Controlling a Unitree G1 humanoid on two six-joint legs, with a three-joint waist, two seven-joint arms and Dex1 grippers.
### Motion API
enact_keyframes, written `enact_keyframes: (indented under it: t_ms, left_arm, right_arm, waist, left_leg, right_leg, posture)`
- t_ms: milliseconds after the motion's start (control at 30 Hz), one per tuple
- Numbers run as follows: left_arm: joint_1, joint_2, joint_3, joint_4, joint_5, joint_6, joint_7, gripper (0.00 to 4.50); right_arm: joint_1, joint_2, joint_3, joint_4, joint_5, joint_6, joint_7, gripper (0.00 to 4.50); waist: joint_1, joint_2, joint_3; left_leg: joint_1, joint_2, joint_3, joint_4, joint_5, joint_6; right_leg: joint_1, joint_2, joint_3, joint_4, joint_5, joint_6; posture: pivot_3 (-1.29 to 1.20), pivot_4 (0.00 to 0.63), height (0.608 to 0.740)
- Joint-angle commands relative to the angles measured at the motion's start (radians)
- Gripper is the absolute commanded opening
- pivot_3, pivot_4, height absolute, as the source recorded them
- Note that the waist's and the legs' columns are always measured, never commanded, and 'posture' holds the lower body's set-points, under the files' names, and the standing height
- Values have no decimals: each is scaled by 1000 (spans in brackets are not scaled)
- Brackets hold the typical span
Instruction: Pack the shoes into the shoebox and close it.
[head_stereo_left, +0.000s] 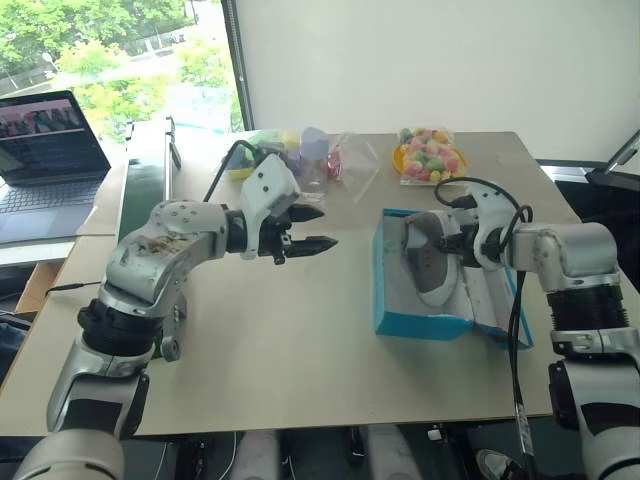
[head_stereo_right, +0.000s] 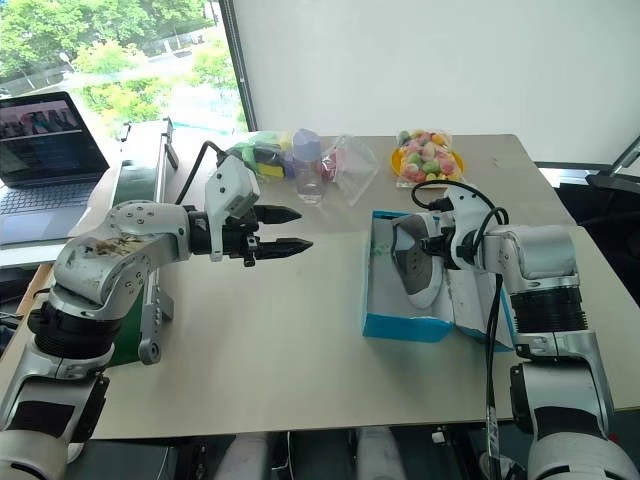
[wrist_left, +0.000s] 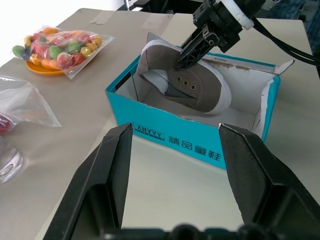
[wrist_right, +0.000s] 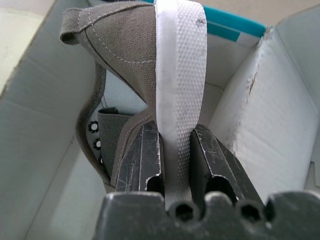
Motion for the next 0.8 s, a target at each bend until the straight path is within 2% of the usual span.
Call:
enact_keyframes:
  t_ms: [33,167,200,300,333,367,467,533,800]
  left_arm:
    - [-1,14,17,-44,4,-6,-11,2900]
    - [5,21,19,-55,6,-1,-11,2900]
    - [6,22,19,-57,7,0,-10,2900]
    - [10,28,22,-66,6,6,-10,2900]
    - [12,31,23,-69,6,8,-10,2900]
    - [13,34,24,-73,5,10,-10,2900]
    - [13,41,27,-78,3,14,-10,2900]
    - [11,44,29,-79,1,16,-11,2900]
    - [2,40,27,-74,7,18,-8,2900]
  right_arm:
    - [-1,13,9,12,-55,-64,-7,305]
    - [7,60,37,40,-103,-100,-22,305]
    - [9,72,42,45,-114,-106,-23,1307]
    - [19,99,60,45,-144,-116,-22,2189]
    - [22,107,65,41,-153,-116,-21,2676]
    - [23,113,68,36,-160,-116,-20,2918]
    - [24,123,80,22,-177,-115,-19,4037]
    - [26,128,89,7,-189,-111,-18,4458]
    - [49,121,98,-84,-204,-60,-19,4458]
  waist:
    - [0,0,0]
    - [-2,0,0]
    - [-2,-1,0]
    - [-2,-1,0]
    - [-2,-1,0]
    - [-2,-1,0]
    - [0,-1,0]
    - [0,-1,0]
    - [-1,0,0]
  left_leg:
    - [0,0,0,0,0,0]
    - [2,0,0,0,0,-1]
    - [2,0,0,0,0,-1]
    - [2,0,-1,0,-1,-1]
    - [2,0,-1,0,-1,-1]
    - [2,0,-1,0,-1,-1]
    - [2,0,-1,0,-1,-1]
    - [2,0,-1,0,-1,-1]
    - [2,0,-1,0,-1,-1]
  right_leg:
    - [0,0,0,0,0,0]
    - [1,0,0,0,0,0]
    - [2,0,0,0,0,0]
    - [2,1,0,1,0,0]
    - [2,1,0,1,0,0]
    - [2,1,0,1,0,0]
    - [2,0,0,1,0,0]
    - [2,0,1,1,0,0]
    - [2,1,0,1,0,0]
  posture:
    - [0,150,738]
    - [0,150,738]
    - [0,150,738]
    - [0,150,738]
    - [0,150,738]
    - [0,150,738]
    - [0,150,738]
    - [0,150,738]
    - [0,150,738]
